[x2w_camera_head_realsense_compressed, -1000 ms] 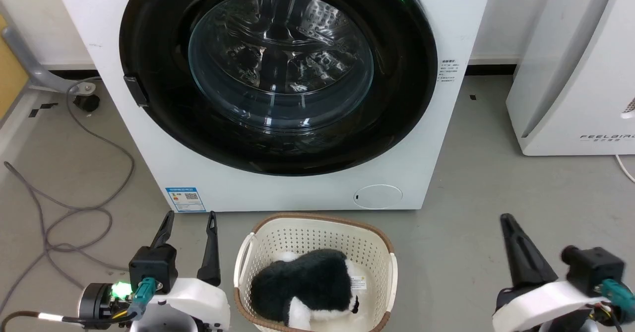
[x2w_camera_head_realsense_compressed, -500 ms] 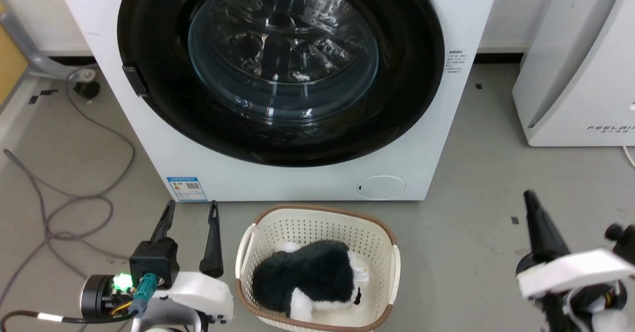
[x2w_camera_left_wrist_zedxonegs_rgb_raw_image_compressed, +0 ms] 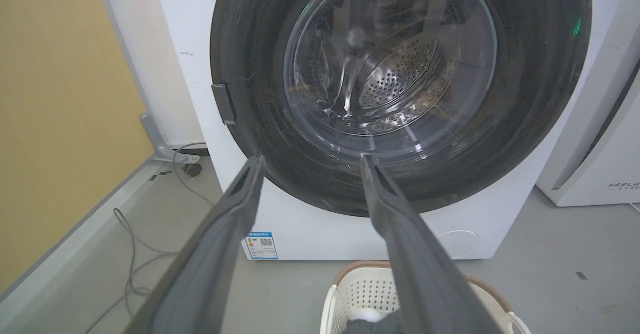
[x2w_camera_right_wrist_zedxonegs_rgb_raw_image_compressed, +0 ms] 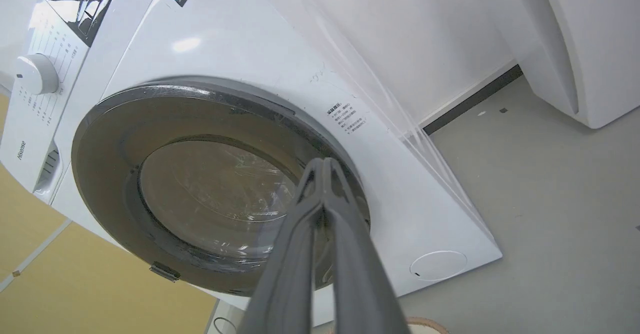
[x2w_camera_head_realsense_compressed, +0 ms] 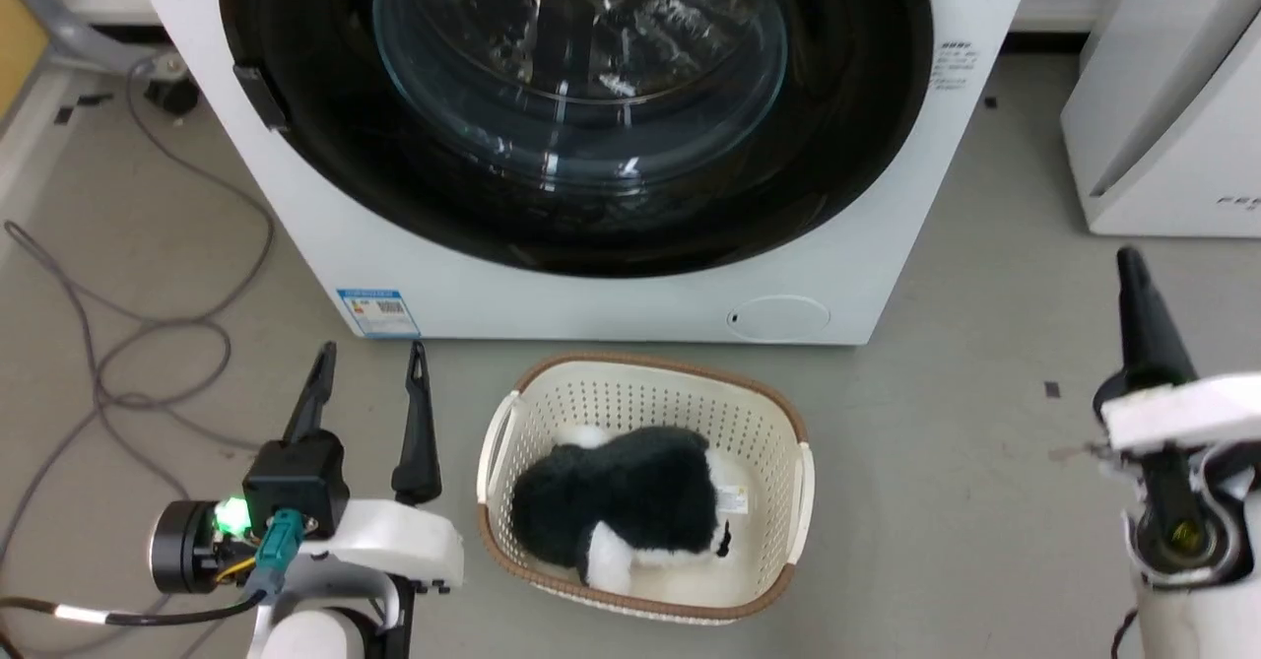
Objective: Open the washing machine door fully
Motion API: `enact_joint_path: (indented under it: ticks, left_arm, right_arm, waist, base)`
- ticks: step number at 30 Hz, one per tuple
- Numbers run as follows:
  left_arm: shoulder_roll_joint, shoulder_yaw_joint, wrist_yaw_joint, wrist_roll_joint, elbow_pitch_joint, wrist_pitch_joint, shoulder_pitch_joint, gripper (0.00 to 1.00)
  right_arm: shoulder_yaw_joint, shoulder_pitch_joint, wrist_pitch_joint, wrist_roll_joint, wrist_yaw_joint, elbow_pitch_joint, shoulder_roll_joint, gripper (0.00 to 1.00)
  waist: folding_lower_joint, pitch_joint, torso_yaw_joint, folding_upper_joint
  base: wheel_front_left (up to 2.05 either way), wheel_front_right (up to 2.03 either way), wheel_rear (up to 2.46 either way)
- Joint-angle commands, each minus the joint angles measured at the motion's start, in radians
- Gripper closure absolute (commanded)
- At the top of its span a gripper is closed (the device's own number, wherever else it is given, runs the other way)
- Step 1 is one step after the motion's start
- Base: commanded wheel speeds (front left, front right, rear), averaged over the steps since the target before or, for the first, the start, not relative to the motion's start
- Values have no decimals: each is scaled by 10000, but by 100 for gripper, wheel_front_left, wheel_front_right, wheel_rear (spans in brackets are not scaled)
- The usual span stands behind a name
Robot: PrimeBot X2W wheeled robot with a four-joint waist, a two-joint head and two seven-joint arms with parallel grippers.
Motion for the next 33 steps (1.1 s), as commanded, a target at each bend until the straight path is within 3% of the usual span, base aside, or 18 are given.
enact_joint_path:
  ticks: [1, 33]
  left_arm:
    - [2, -22, 95, -66, -89, -114, -210, 0]
    - [2, -463, 738, -403, -359, -783, -1340, 0]
  right_arm:
    - [-96, -532, -9, 462, 29, 234, -109, 100]
    - [1073, -6209, -967, 2424, 46, 3676, -1296, 100]
  waist:
    - [0, 177, 71, -1]
    - [0, 2225, 803, -1]
  base:
    - [0, 0, 0]
    - [0, 0, 0]
